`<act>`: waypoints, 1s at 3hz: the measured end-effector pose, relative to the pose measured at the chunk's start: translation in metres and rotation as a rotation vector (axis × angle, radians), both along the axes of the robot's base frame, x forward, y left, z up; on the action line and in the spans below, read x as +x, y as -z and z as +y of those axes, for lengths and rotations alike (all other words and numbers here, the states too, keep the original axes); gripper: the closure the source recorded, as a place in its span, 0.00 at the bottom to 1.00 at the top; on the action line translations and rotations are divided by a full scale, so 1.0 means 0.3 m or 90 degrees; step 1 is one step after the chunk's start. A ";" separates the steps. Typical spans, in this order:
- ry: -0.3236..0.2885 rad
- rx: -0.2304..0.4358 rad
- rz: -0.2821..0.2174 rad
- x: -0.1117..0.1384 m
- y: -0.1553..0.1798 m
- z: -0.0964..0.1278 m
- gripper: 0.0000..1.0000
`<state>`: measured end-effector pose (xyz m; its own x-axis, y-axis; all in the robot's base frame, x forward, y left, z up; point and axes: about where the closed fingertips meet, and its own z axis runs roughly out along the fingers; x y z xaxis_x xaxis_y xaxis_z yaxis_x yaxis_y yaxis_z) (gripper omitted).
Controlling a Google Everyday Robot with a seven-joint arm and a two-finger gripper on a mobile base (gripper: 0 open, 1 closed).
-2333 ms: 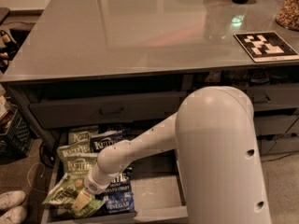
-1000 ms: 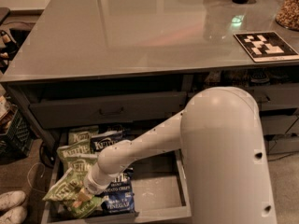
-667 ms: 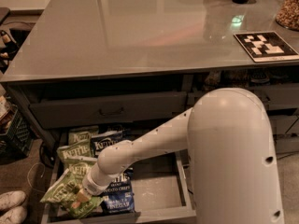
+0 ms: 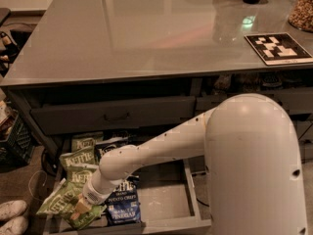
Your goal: Pick green jalapeno chip bag from middle drawer and place on counter
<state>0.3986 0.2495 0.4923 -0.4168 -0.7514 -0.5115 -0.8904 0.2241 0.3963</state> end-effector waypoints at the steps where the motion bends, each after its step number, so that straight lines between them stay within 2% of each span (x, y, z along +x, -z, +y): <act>1: -0.010 -0.003 -0.008 0.008 -0.057 0.009 1.00; 2: -0.009 0.005 -0.027 0.053 -0.155 0.005 1.00; 3: 0.000 0.005 -0.063 0.096 -0.263 -0.019 1.00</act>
Offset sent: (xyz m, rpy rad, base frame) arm 0.0365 -0.0020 0.0854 0.0233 -0.0830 0.0041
